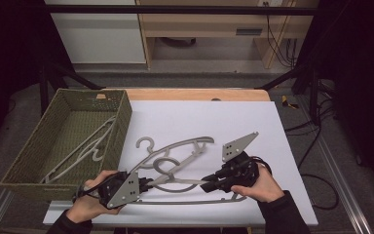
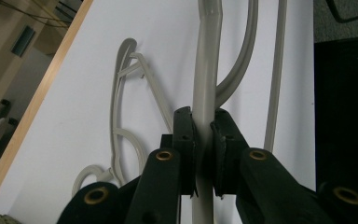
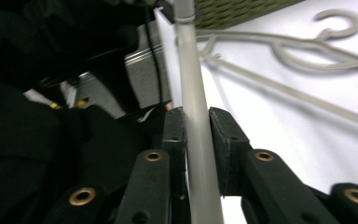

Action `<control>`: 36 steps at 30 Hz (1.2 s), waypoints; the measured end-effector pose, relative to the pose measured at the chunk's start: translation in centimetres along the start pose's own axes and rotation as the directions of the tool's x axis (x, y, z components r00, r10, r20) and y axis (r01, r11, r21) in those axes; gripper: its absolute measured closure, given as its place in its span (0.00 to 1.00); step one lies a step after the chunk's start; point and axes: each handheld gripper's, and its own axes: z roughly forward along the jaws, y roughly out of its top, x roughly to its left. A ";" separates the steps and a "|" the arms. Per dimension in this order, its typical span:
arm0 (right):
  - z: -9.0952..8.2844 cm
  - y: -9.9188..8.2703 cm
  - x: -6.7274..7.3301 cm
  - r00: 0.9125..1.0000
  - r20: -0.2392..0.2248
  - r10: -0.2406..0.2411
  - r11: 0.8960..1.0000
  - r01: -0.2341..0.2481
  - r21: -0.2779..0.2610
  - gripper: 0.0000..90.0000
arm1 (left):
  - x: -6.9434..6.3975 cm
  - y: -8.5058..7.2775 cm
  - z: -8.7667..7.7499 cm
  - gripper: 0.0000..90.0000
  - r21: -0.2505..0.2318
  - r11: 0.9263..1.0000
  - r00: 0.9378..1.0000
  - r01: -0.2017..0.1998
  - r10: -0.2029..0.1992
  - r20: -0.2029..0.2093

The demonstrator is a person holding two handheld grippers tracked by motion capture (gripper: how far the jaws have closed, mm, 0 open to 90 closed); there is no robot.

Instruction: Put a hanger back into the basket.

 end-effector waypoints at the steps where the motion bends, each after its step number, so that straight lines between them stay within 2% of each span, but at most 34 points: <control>1: -0.2 0.0 0.0 1.000 0.020 0.006 1.000 -0.005 -0.016 0.78 | 0.1 0.0 0.0 0.91 0.000 1.000 1.000 0.012 -0.012 -0.002; 3: -0.7 -0.1 -0.1 0.997 0.080 0.001 0.997 0.004 -0.071 0.72 | 0.3 0.0 -0.1 0.91 -0.001 0.999 0.999 0.049 -0.049 -0.014; 5: -1.3 -0.1 0.0 0.989 0.150 0.009 0.994 0.007 -0.111 0.64 | 0.6 0.0 -0.2 0.91 0.002 0.996 0.996 0.089 -0.089 -0.030; 6: -1.8 -0.2 0.0 0.977 0.212 0.012 0.990 0.019 -0.139 0.60 | 0.7 0.0 -0.2 0.91 0.003 0.993 0.993 0.114 -0.114 -0.041; 8: -2.4 -0.3 0.1 0.958 0.285 0.012 0.983 0.040 -0.177 0.52 | 1.0 0.0 -0.3 0.91 0.000 0.987 0.985 0.160 -0.160 -0.058; 9: -2.8 -0.4 0.2 0.945 0.328 0.020 0.975 0.053 -0.213 0.47 | 1.1 0.0 -0.3 0.91 -0.003 0.984 0.982 0.178 -0.178 -0.067; 11: -3.4 -0.6 0.3 0.927 0.374 0.037 0.966 0.063 -0.252 0.44 | 1.5 0.1 -0.5 0.91 0.007 0.977 0.973 0.213 -0.212 -0.095; 12: -3.7 -0.8 0.3 0.913 0.405 0.047 0.957 0.074 -0.280 0.40 | 1.6 0.1 -0.5 0.91 0.008 0.973 0.968 0.229 -0.227 -0.105; 14: -4.1 -1.2 0.4 0.894 0.445 0.061 0.944 0.093 -0.317 0.37 | 1.9 0.1 -0.5 0.91 0.008 0.965 0.958 0.262 -0.259 -0.120; 15: -4.3 -1.4 0.5 0.886 0.459 0.066 0.937 0.103 -0.334 0.35 | 2.1 0.1 -0.5 0.91 0.008 0.962 0.955 0.272 -0.269 -0.126; 16: -4.5 -1.5 0.6 0.880 0.469 0.072 0.931 0.110 -0.348 0.32 | 2.3 0.1 -0.5 0.91 0.005 0.956 0.947 0.293 -0.290 -0.134; 17: -4.7 -1.8 0.7 0.873 0.480 0.087 0.920 0.115 -0.374 0.30 | 2.5 0.2 -0.5 0.91 0.005 0.951 0.941 0.310 -0.306 -0.143; 19: -5.0 -2.2 0.9 0.861 0.496 0.111 0.907 0.116 -0.405 0.24 | 2.9 0.3 -0.5 0.91 0.005 0.943 0.932 0.331 -0.327 -0.158; 21: -5.1 -2.7 1.0 0.845 0.518 0.136 0.903 0.110 -0.416 0.20 | 3.5 0.5 -0.4 0.91 0.000 0.936 0.922 0.351 -0.346 -0.173; 23: -5.0 -3.2 0.9 0.831 0.535 0.152 0.903 0.103 -0.417 0.17 | 3.9 0.8 -0.5 0.91 -0.005 0.930 0.915 0.366 -0.361 -0.180; 25: -4.9 -4.0 0.6 0.822 0.542 0.175 0.905 0.081 -0.417 0.15 | 4.3 1.1 -0.6 0.91 -0.003 0.928 0.911 0.373 -0.367 -0.185; 26: -4.8 -4.3 0.5 0.815 0.546 0.193 0.903 0.071 -0.424 0.13 | 4.4 1.3 -0.6 0.91 -0.007 0.926 0.908 0.379 -0.373 -0.189; 27: -4.7 -4.6 0.4 0.812 0.548 0.203 0.902 0.062 -0.427 0.11 | 4.6 1.4 -0.9 0.91 0.010 0.931 0.914 0.366 -0.357 -0.194; 28: -4.7 -5.0 0.2 0.806 0.552 0.213 0.901 0.057 -0.431 0.11 | 4.8 1.6 -1.0 0.91 0.007 0.928 0.911 0.373 -0.364 -0.196; 29: -4.6 -5.4 0.1 0.797 0.558 0.232 0.897 0.047 -0.440 0.10 | 5.0 1.7 -1.2 0.91 0.005 0.926 0.908 0.379 -0.370 -0.197; 30: -4.6 -5.8 0.0 0.793 0.562 0.236 0.897 0.044 -0.440 0.08 | 5.2 1.9 -1.5 0.91 0.003 0.926 0.907 0.377 -0.368 -0.205; 31: -4.6 -6.2 -0.1 0.779 0.576 0.249 0.896 0.040 -0.442 0.07 | 5.3 2.0 -1.8 0.91 0.001 0.925 0.905 0.381 -0.372 -0.208; 32: -4.6 -6.5 -0.1 0.770 0.584 0.257 0.898 0.034 -0.439 0.06 | 5.5 2.1 -2.1 0.91 -0.002 0.922 0.901 0.388 -0.380 -0.211; 33: -4.6 -6.8 -0.2 0.764 0.591 0.258 0.901 0.031 -0.434 0.05 | 5.7 2.2 -2.4 0.91 -0.010 0.920 0.898 0.391 -0.383 -0.217; 34: -4.7 -7.0 -0.3 0.755 0.598 0.268 0.899 0.027 -0.437 0.05 | 5.9 2.2 -2.7 0.91 -0.015 0.920 0.896 0.393 -0.386 -0.217; 35: -4.7 -7.2 -0.3 0.751 0.599 0.279 0.897 0.019 -0.442 0.05 | 6.0 2.3 -3.1 0.91 -0.027 0.916 0.892 0.401 -0.397 -0.214; 36: -4.8 -7.4 -0.4 0.745 0.607 0.278 0.898 0.023 -0.440 0.05 | 6.2 2.4 -3.5 0.91 -0.038 0.916 0.893 0.399 -0.398 -0.213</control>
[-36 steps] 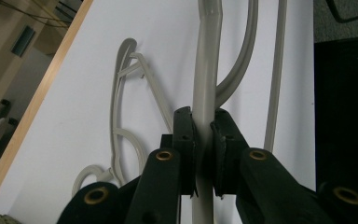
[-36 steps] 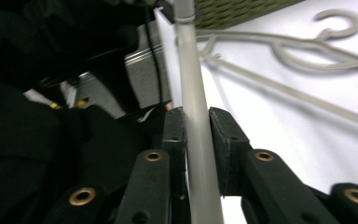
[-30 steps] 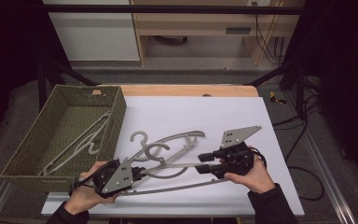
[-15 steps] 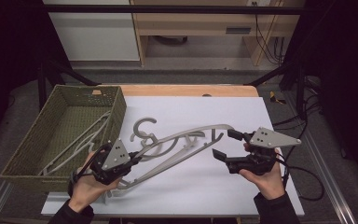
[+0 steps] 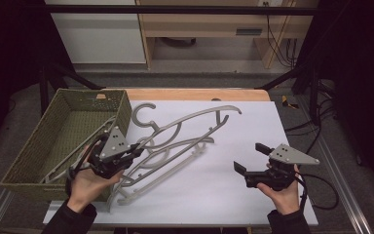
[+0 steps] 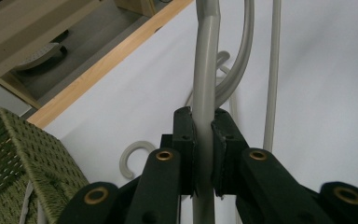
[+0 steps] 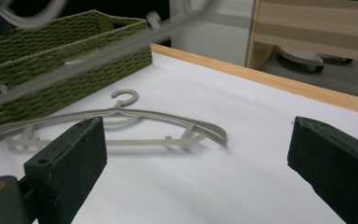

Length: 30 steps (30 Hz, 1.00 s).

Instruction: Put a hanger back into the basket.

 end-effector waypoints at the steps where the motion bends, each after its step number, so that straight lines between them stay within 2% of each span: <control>1: -0.1 -0.1 -0.1 1.000 0.006 0.011 1.000 -0.011 -0.005 0.05 | 0.2 0.1 -0.4 0.91 -0.006 1.000 1.000 0.003 -0.003 0.002; 4: -0.2 -0.4 -0.4 1.000 0.007 0.026 1.000 -0.026 0.000 0.05 | 0.8 0.5 -1.5 0.91 -0.019 1.000 1.000 0.006 -0.007 -0.016; 11: 0.2 -0.9 -0.8 1.000 0.014 0.016 1.000 -0.016 0.022 0.05 | 3.3 1.2 -3.6 0.91 -0.027 1.000 0.998 0.010 -0.012 -0.069; 17: 0.1 -1.0 -0.9 1.000 0.012 0.023 1.000 -0.023 0.022 0.06 | 5.7 1.0 -4.5 0.91 -0.026 0.999 0.993 0.044 -0.046 -0.108; 26: 0.1 -1.0 -0.9 1.000 0.010 0.029 0.999 -0.029 0.023 0.06 | 9.3 -0.5 -5.6 0.91 0.016 0.998 0.978 0.064 -0.060 -0.198; 30: 0.2 -1.0 -0.9 1.000 0.015 0.026 0.999 -0.027 0.024 0.06 | 10.7 -1.6 -5.9 0.91 0.027 0.996 0.967 0.081 -0.072 -0.246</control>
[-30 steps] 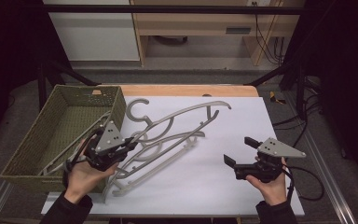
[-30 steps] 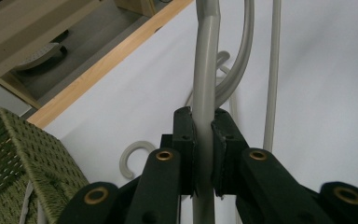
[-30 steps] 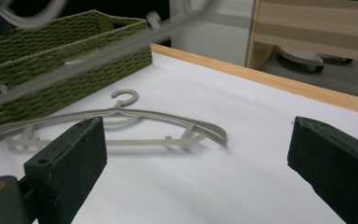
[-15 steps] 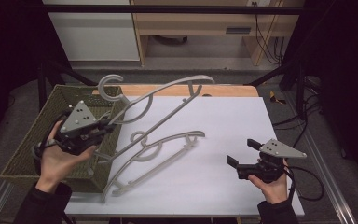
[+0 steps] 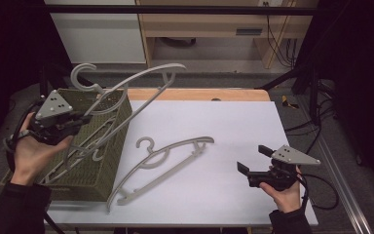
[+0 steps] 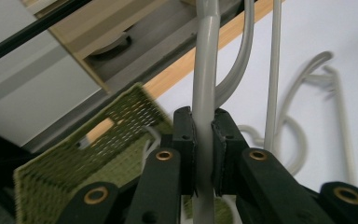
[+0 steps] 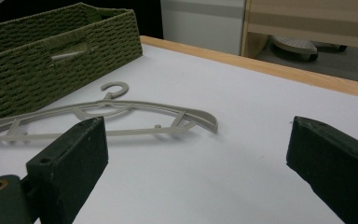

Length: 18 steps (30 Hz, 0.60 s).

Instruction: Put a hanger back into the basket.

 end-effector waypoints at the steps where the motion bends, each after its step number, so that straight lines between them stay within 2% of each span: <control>1: 0.0 0.0 0.0 1.000 -0.001 0.004 1.000 -0.004 0.001 0.06 | 0.4 -0.3 0.0 0.91 0.009 1.000 1.000 0.000 0.000 -0.008; 4: 0.1 0.0 0.0 1.000 -0.001 0.002 1.000 -0.002 0.004 0.06 | 1.4 -1.2 0.2 0.91 0.024 1.000 0.999 0.010 -0.009 -0.031; 6: 0.2 -0.1 0.0 1.000 -0.001 0.002 1.000 -0.002 0.005 0.06 | 2.0 -1.9 0.4 0.91 0.029 1.000 0.999 -0.001 0.002 -0.051; 9: 0.2 -0.1 0.0 1.000 -0.001 0.002 1.000 -0.002 0.006 0.06 | 2.6 -2.9 0.6 0.91 0.046 0.999 0.997 -0.005 0.008 -0.078; 10: 0.2 -0.1 0.0 1.000 -0.003 0.003 1.000 -0.003 0.006 0.06 | 2.7 -3.2 0.7 0.91 0.052 0.999 0.996 0.005 0.000 -0.089; 18: 0.3 -0.1 0.0 1.000 -0.002 0.008 1.000 -0.008 0.010 0.06 | 4.0 -5.5 1.2 0.91 0.114 0.993 0.991 0.007 0.009 -0.135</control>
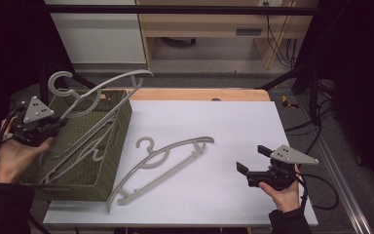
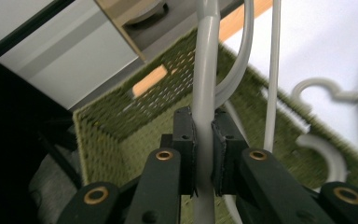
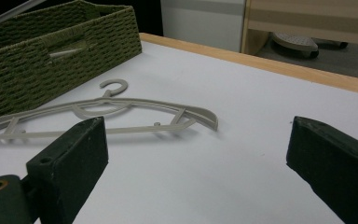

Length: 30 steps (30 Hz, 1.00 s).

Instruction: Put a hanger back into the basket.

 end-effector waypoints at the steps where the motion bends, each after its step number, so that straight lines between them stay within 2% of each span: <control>1: 0.0 0.0 0.0 1.000 0.000 0.000 1.000 0.000 0.000 0.06 | 0.1 -0.3 0.1 0.91 0.007 1.000 1.000 -0.004 0.004 -0.008; 6: 0.1 0.0 0.0 1.000 -0.002 -0.005 1.000 0.005 0.002 0.06 | 0.8 -1.8 0.6 0.91 0.041 0.999 0.999 0.005 -0.003 -0.039; 16: 0.2 -0.1 0.1 1.000 -0.003 -0.004 1.000 0.004 0.004 0.06 | 1.8 -4.4 1.7 0.91 0.125 0.992 0.995 0.014 -0.002 -0.095; 22: 0.2 -0.1 0.0 1.000 -0.005 -0.005 1.000 0.005 0.010 0.06 | 2.5 -5.6 2.1 0.91 0.151 0.988 0.993 0.036 -0.018 -0.114; 25: 0.3 -0.1 0.0 1.000 -0.004 -0.008 1.000 0.008 0.010 0.06 | 2.6 -6.2 2.2 0.91 0.174 0.984 0.992 0.030 -0.007 -0.130; 30: 0.3 -0.1 0.0 1.000 -0.003 -0.008 1.000 0.008 0.012 0.06 | 2.5 -6.7 2.6 0.91 0.185 0.982 0.992 0.029 -0.005 -0.127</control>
